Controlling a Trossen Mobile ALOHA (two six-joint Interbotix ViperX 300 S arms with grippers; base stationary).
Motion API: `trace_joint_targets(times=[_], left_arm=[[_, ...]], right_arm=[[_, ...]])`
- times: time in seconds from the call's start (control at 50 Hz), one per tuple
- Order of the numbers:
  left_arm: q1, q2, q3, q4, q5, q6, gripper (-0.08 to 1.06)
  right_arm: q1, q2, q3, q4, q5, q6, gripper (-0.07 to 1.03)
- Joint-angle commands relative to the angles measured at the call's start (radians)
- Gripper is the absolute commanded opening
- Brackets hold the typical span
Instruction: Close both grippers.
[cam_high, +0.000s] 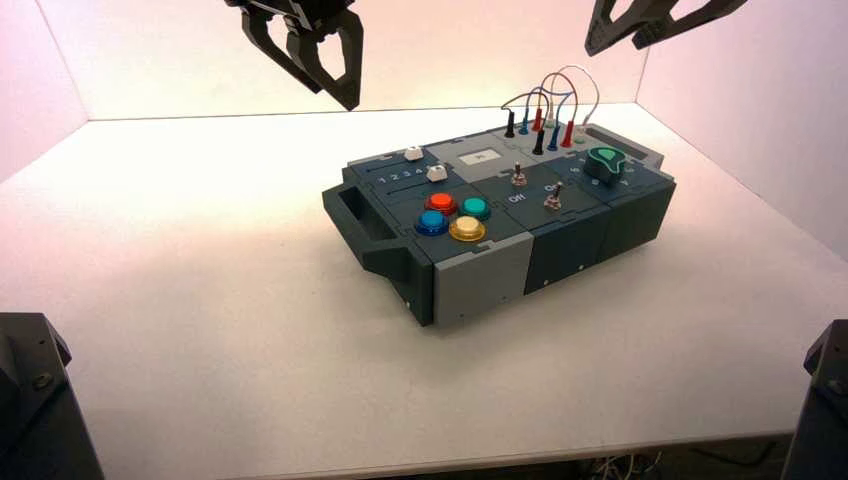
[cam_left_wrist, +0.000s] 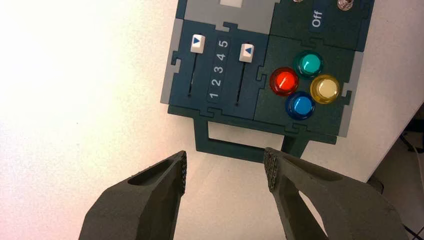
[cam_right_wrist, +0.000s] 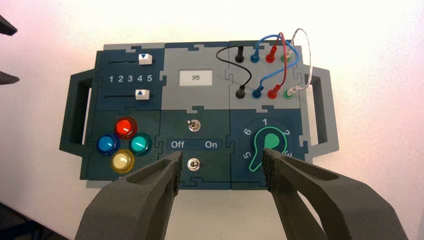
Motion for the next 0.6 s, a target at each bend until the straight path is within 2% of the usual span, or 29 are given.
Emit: trace_joint_targets(times=[0.02, 0.6], left_arm=[[0.008, -0.017, -0.011, 0.000, -0.005, 0.005, 0.80], [0.009, -0.012, -0.028, 0.002, -0.008, 0.006, 0.80]], right_arm=[[0.005, -0.006, -0.015, 0.003, -0.009, 0.002, 0.83], [0.005, 0.003, -0.021, 0.003, -0.009, 0.002, 0.83]])
